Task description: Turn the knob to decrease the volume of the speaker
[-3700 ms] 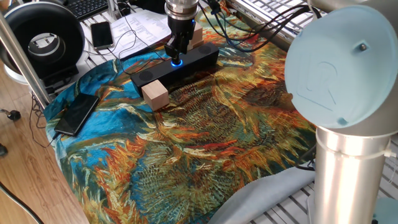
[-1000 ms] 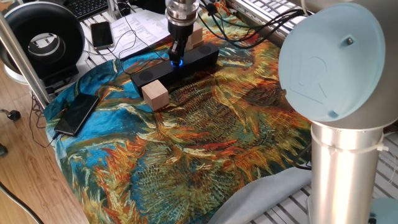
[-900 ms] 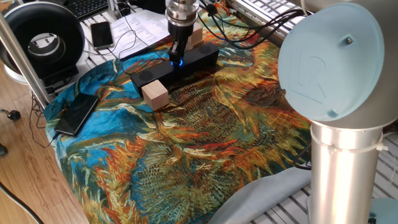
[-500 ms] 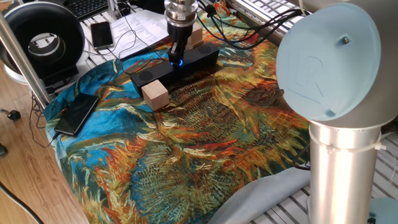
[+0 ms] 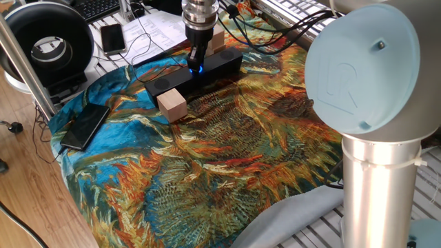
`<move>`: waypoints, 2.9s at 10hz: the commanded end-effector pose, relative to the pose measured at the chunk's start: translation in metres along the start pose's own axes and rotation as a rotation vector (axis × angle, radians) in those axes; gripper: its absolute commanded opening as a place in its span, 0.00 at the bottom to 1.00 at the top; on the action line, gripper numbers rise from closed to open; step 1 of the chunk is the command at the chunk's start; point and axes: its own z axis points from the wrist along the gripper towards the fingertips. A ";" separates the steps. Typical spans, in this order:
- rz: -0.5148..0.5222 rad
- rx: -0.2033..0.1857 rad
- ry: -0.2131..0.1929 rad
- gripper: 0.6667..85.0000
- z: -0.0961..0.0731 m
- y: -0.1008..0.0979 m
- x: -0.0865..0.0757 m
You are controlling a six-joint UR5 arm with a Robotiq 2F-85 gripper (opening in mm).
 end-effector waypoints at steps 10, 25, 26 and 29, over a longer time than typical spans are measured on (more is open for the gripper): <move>0.039 0.045 -0.041 0.49 -0.004 -0.012 -0.011; 0.024 -0.027 0.015 0.49 -0.010 0.004 -0.002; 0.012 -0.028 0.020 0.49 -0.011 0.004 0.000; -0.028 -0.010 0.025 0.46 -0.009 -0.001 0.000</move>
